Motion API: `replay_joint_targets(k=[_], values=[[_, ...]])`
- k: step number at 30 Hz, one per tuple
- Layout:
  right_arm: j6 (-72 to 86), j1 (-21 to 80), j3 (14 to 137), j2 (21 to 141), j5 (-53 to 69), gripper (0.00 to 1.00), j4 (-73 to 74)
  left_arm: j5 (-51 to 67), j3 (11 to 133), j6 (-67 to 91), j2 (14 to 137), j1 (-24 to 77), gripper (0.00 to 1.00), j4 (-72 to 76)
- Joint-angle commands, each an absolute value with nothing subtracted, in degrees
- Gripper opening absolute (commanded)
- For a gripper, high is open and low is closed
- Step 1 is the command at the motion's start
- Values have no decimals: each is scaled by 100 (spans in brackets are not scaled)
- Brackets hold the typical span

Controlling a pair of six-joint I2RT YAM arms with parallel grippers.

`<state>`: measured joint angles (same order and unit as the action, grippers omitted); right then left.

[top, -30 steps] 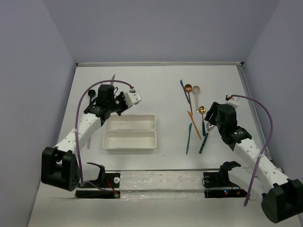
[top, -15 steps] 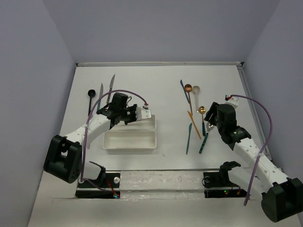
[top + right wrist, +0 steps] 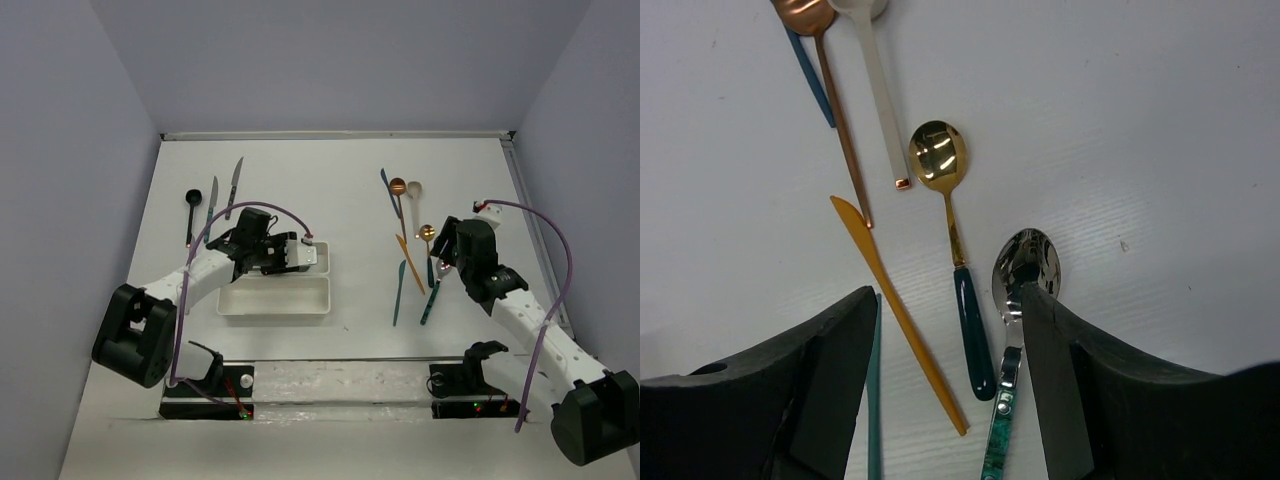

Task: Sort the eating utensils into containers

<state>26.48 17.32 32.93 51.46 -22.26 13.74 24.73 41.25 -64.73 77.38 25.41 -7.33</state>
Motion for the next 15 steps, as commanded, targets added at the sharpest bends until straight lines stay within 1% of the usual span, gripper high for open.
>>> replay_joint_targets(k=[1, 4, 6, 7, 9, 11, 13, 15], values=[[2479, 1723, 3472, 5326, -2101, 65, 1222, 2417, 4061, -6469, 7436, 2566, 62, -466], [2461, 1723, 3682, 5685, -1926, 65, 1169, 2295, 4095, -6267, 7313, 2566, 67, -308], [2435, 1723, 4032, 6072, -1811, 63, 1169, 2189, 4139, -5944, 7216, 2566, 68, -150], [2426, 1723, 4191, 6230, -1732, 60, 1169, 2041, 4174, -5785, 7103, 2566, 69, -89], [2408, 1723, 4734, 6746, -1696, 57, 1186, 1733, 4306, -5216, 6970, 2558, 71, 217], [2434, 1723, 5131, 7135, -1766, 53, 1239, 1591, 4482, -4845, 6759, 2505, 74, 342], [2452, 1723, 5726, 7713, -1871, 51, 1397, 1416, 4683, -4223, 6601, 2260, 77, 448], [2452, 1723, 6072, 8058, -1925, 51, 1572, 1328, 4877, -3782, 6592, 1970, 77, 396]])
